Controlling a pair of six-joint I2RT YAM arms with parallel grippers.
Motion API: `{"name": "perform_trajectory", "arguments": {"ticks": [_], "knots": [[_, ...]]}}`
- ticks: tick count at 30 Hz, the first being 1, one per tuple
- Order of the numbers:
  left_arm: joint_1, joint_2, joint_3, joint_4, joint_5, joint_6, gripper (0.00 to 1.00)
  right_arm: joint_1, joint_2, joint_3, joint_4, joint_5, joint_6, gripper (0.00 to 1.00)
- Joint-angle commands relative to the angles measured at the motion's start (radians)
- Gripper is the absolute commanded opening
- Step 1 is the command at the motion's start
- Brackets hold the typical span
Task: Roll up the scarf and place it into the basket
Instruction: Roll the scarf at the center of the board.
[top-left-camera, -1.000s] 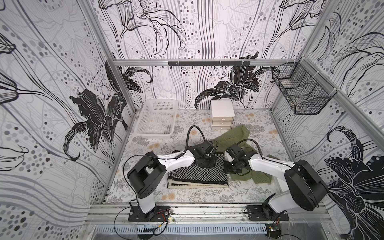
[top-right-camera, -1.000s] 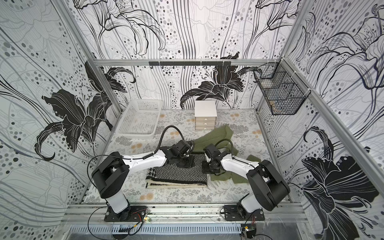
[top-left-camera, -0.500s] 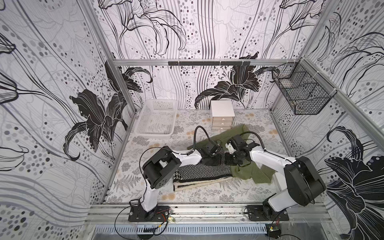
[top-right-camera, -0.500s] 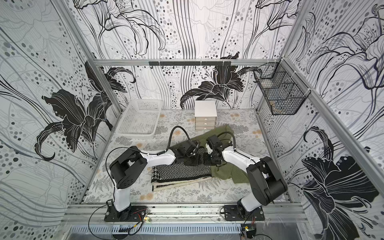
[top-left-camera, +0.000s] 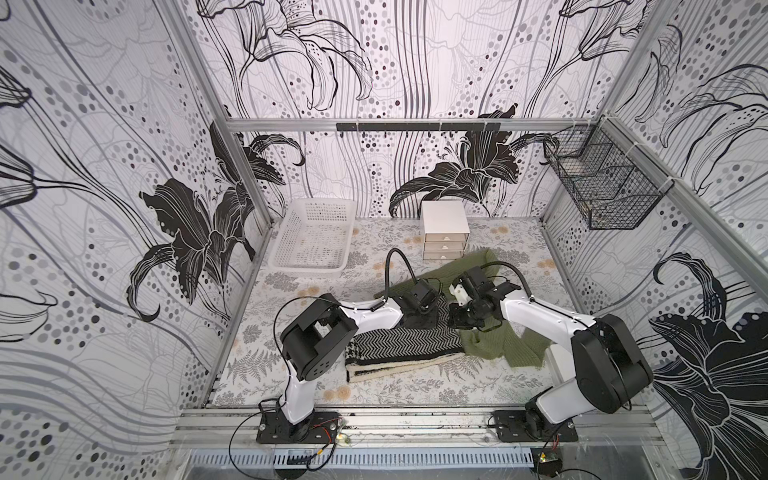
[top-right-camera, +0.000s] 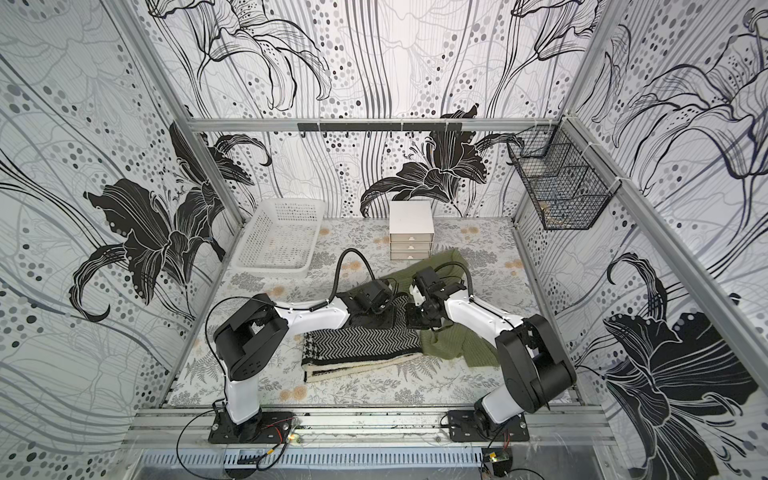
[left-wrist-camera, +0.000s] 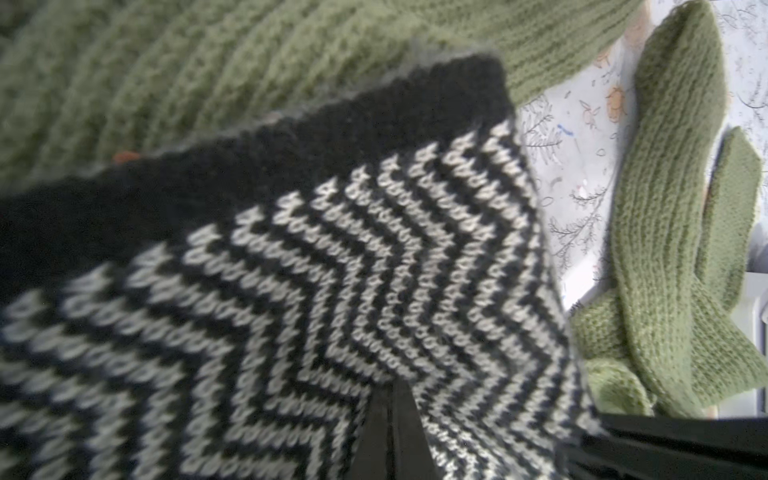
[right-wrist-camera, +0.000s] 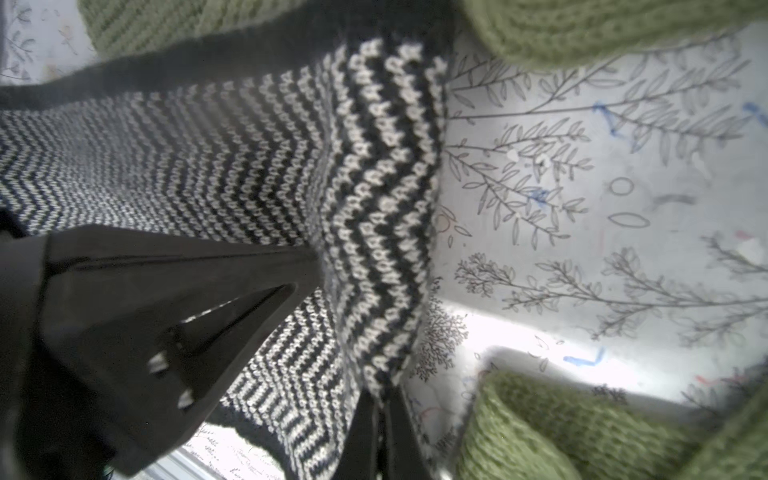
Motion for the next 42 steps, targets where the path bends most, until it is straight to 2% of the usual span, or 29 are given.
{"name": "perform_trajectory", "arguments": {"ticks": [1,7,11,18,24,27,30,36,38,40,42], "knots": [[0.016,0.03,-0.011,0.017,-0.032,-0.016,0.0,0.003,-0.038,0.02,-0.009,-0.056,0.006,0.0],[0.048,0.016,-0.078,0.107,-0.003,-0.063,0.0,0.043,-0.063,-0.002,0.068,-0.135,0.05,0.0],[0.064,0.006,-0.125,0.174,0.037,-0.099,0.0,0.082,-0.029,-0.013,0.13,-0.163,0.087,0.0],[0.079,-0.046,-0.193,0.205,0.014,-0.128,0.0,0.15,0.051,-0.122,0.35,-0.164,0.213,0.0],[0.084,-0.044,-0.201,0.223,0.02,-0.139,0.0,0.175,0.138,-0.259,0.67,-0.174,0.33,0.0],[0.085,-0.05,-0.202,0.221,0.015,-0.143,0.0,0.19,0.196,-0.257,0.683,-0.152,0.334,0.0],[0.09,-0.096,-0.198,0.174,-0.012,-0.126,0.0,0.193,0.222,-0.261,0.669,-0.124,0.334,0.0],[0.097,-0.207,-0.103,-0.236,-0.214,-0.067,0.0,0.192,0.235,-0.256,0.615,-0.066,0.323,0.0],[0.098,-0.238,-0.095,-0.318,-0.246,-0.07,0.04,0.192,0.234,-0.249,0.601,-0.055,0.319,0.0],[0.097,-0.28,-0.115,-0.309,-0.229,-0.057,0.07,0.192,0.232,-0.238,0.583,-0.049,0.311,0.0],[0.096,-0.325,-0.159,-0.225,-0.17,-0.054,0.11,0.193,0.23,-0.233,0.569,-0.042,0.306,0.0]]}}
